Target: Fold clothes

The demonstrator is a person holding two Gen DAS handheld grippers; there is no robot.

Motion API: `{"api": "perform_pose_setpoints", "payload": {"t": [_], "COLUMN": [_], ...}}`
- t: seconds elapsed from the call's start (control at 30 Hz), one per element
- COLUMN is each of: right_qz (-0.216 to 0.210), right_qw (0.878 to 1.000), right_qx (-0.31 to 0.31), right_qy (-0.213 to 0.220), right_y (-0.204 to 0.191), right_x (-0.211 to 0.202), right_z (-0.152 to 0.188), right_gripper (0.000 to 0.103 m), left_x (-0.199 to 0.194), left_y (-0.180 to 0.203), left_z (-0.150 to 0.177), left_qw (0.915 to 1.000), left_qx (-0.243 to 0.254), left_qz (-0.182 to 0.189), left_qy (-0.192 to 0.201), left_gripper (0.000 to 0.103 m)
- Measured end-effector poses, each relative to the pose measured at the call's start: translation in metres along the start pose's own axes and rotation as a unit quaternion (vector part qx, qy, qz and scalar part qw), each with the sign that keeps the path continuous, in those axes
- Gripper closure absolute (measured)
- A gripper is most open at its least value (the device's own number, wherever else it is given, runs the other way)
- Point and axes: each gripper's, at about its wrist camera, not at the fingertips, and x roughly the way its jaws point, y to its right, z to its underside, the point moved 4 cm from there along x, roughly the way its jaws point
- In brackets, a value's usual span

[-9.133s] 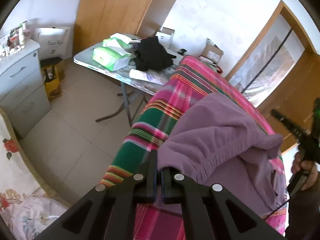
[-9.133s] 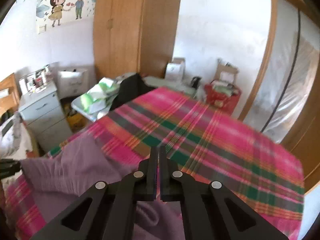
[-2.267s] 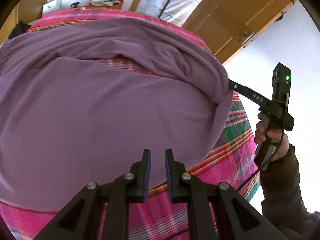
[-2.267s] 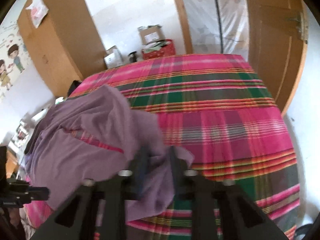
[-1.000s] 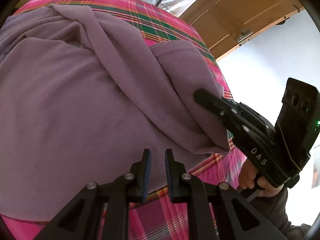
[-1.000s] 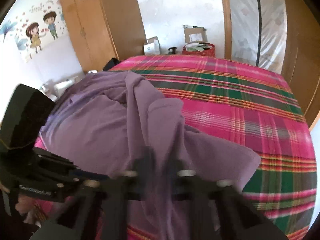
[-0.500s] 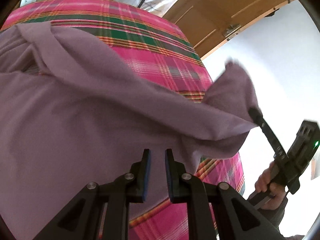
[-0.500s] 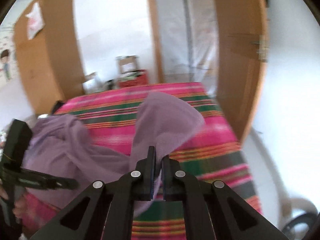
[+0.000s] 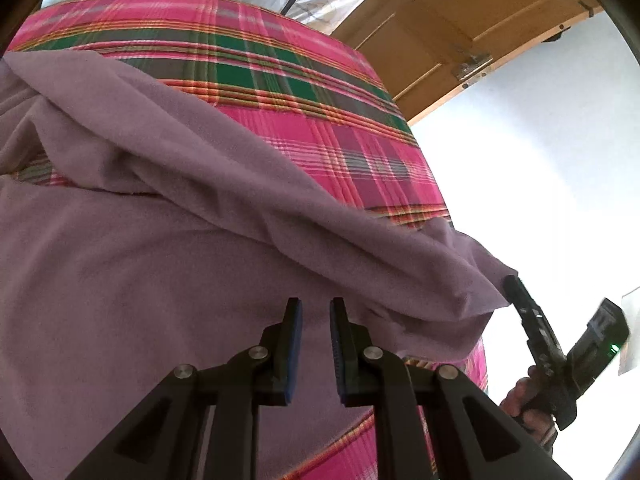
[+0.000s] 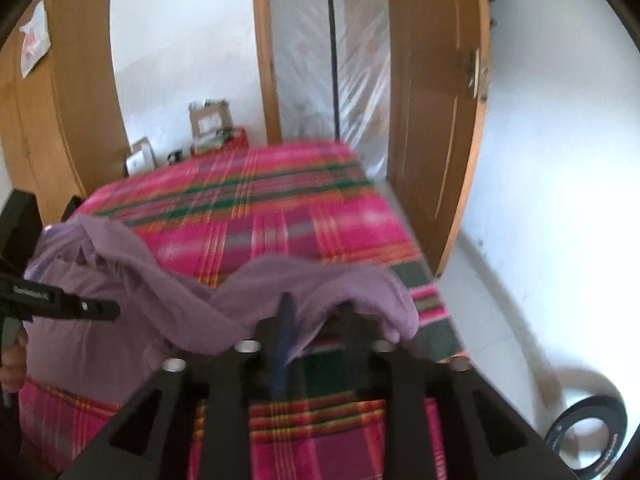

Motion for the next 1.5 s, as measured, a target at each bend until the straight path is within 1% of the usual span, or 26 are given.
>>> {"api": "perform_pose_setpoints", "payload": {"t": [0.1,0.13,0.23,0.3,0.37,0.4,0.47,0.63,0.67,0.7,0.8,0.93,1.0,1.13,1.27,1.43,1.5], "right_qz": [0.013,0.003,-0.076,-0.117,-0.163,-0.182,-0.212,-0.160,-0.152,-0.148,-0.135,-0.117,-0.096,-0.064,-0.034,-0.018,-0.010], "right_qw": [0.999,0.999,0.994,0.989,0.980,0.975,0.965,0.958,0.957,0.958,0.965,0.973,0.976,0.977,0.976,0.979,0.978], "right_qx": [-0.029,-0.039,-0.074,-0.090,-0.108,-0.113,-0.126,-0.202,-0.211,-0.209,-0.191,-0.170,-0.169,-0.183,-0.190,-0.174,-0.181], "right_qy": [0.030,0.031,0.008,-0.011,-0.042,-0.066,-0.093,-0.122,-0.126,-0.127,-0.118,-0.102,-0.094,-0.092,-0.099,-0.102,-0.106], "right_y": [-0.006,-0.010,-0.033,-0.047,-0.062,-0.068,-0.076,-0.090,-0.091,-0.089,-0.081,-0.071,-0.067,-0.065,-0.061,-0.057,-0.061], "right_x": [-0.014,-0.015,-0.008,0.002,0.016,0.024,0.035,0.055,0.059,0.061,0.067,0.075,0.082,0.102,0.136,0.167,0.177], "right_z": [-0.008,-0.011,-0.014,-0.010,-0.002,0.004,0.011,0.024,0.024,0.022,0.010,-0.016,-0.032,-0.055,-0.082,-0.110,-0.112], "right_gripper": [0.071,0.070,0.070,0.070,0.070,0.070,0.070,0.070,0.078,0.091,0.095,0.096,0.096,0.096,0.096,0.096,0.096], "left_x": [0.004,0.005,0.009,0.006,0.006,0.006,0.006,0.002,0.000,0.000,-0.004,-0.008,-0.008,-0.005,-0.005,-0.007,-0.008], "left_y": [0.004,0.005,0.011,0.013,0.014,0.013,0.009,0.004,0.002,0.001,-0.001,-0.001,0.001,-0.002,-0.007,-0.014,-0.016], "left_z": [-0.004,-0.007,-0.019,-0.020,-0.024,-0.026,-0.028,-0.026,-0.025,-0.026,-0.024,-0.020,-0.018,-0.017,-0.018,-0.018,-0.018], "left_qw": [0.9999,0.9999,0.9998,0.9996,0.9993,0.9992,0.9990,0.9988,0.9987,0.9986,0.9983,0.9982,0.9985,0.9989,0.9989,0.9985,0.9985], "left_qx": [-0.003,-0.004,-0.005,-0.007,-0.012,-0.013,-0.021,-0.027,-0.028,-0.030,-0.029,-0.024,-0.015,-0.013,-0.015,-0.027,-0.027], "left_qz": [0.012,0.014,0.016,0.021,0.025,0.024,0.023,0.025,0.023,0.023,0.021,0.025,0.024,0.019,0.016,0.019,0.018], "left_qy": [0.002,0.002,0.013,0.019,0.027,0.028,0.032,0.033,0.035,0.037,0.046,0.048,0.048,0.041,0.042,0.043,0.043], "left_gripper": [0.089,0.089,0.089,0.089,0.089,0.089,0.089,0.089,0.089,0.089,0.089,0.089,0.089,0.089,0.089,0.089,0.089]}}
